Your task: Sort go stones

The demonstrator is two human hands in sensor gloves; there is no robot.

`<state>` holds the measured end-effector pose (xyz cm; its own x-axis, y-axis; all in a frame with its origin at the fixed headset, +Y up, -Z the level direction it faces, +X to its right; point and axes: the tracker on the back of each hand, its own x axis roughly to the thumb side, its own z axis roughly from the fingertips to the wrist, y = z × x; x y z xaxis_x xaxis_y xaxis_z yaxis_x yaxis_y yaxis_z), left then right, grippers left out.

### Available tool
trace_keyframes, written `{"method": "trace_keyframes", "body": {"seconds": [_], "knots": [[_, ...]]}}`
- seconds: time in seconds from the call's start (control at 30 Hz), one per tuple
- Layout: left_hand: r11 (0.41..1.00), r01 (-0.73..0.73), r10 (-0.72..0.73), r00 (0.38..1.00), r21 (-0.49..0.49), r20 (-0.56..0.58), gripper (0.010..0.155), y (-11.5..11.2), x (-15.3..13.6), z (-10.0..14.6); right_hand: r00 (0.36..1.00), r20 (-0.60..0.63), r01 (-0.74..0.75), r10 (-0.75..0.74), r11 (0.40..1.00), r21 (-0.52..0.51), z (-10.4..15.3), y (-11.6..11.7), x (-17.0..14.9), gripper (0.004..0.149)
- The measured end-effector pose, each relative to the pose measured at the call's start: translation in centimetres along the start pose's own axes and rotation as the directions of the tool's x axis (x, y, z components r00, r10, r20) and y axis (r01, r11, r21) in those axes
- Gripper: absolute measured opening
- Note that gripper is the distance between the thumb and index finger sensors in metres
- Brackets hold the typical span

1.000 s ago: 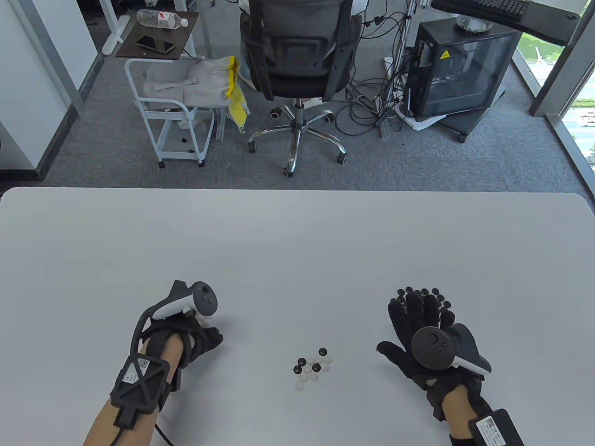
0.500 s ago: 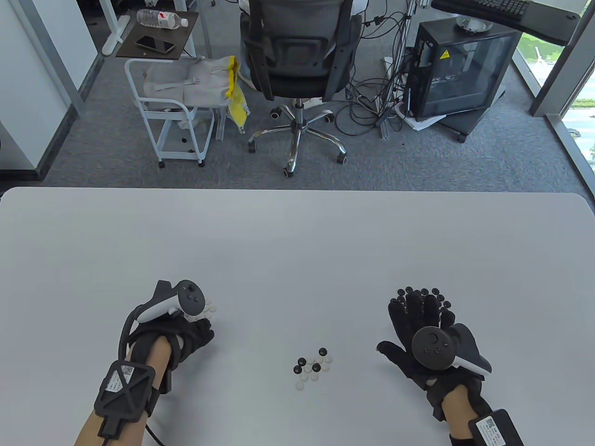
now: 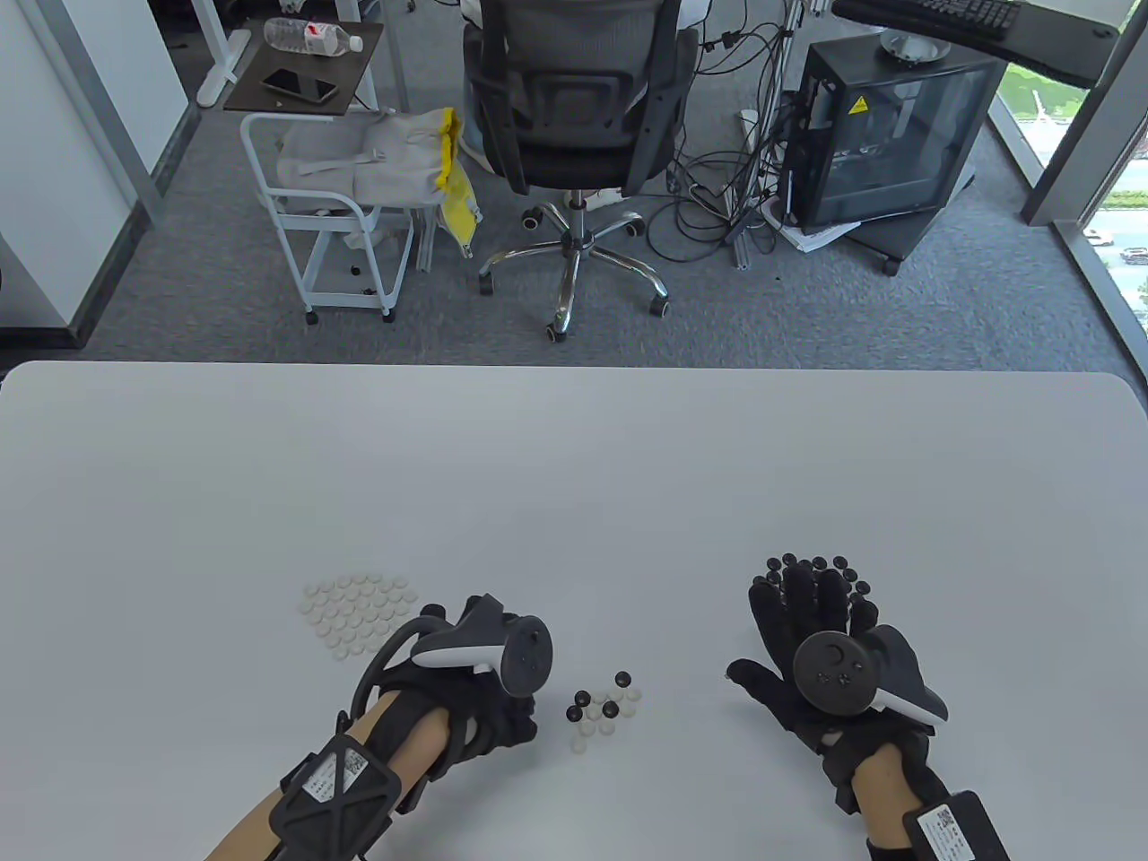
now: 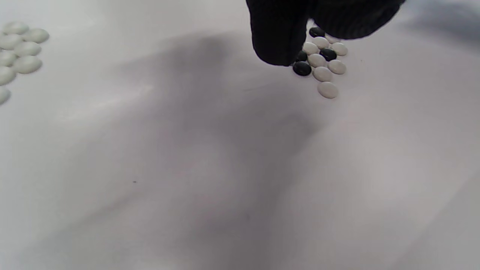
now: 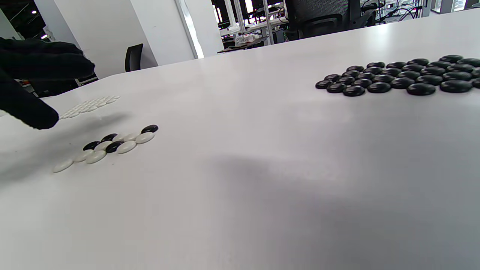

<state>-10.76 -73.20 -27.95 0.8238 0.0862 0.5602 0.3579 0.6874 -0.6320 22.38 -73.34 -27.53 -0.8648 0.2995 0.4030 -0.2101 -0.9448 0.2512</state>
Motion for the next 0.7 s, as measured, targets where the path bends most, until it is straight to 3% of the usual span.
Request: {"method": "trace_keyframes", "body": {"seconds": [0.23,0.4,0.57,0.7], "knots": [[0.997,0.065,-0.062,0.995,-0.044,0.074,0.065,-1.1,3.2,-2.1,1.000,-0.005,-0.006,0.006,1.000,0.013,-0.1,0.1,0.1,0.084],[0.993,0.099,-0.094,0.992,-0.057,0.081,0.067,-2.2,3.7,-3.0,1.000,-0.006,-0.008,0.008,1.000,0.015,-0.1,0.1,0.1,0.084],[0.995,0.085,-0.084,0.996,-0.060,0.026,0.065,-3.2,1.4,-1.8,1.000,-0.009,-0.004,0.004,1.000,0.011,0.0,0.0,0.0,0.085],[0.998,-0.013,0.007,0.995,-0.056,-0.097,0.064,-4.4,-3.5,0.3,1.000,-0.010,-0.002,0.002,1.000,0.008,0.0,0.0,-0.1,0.084]]}}
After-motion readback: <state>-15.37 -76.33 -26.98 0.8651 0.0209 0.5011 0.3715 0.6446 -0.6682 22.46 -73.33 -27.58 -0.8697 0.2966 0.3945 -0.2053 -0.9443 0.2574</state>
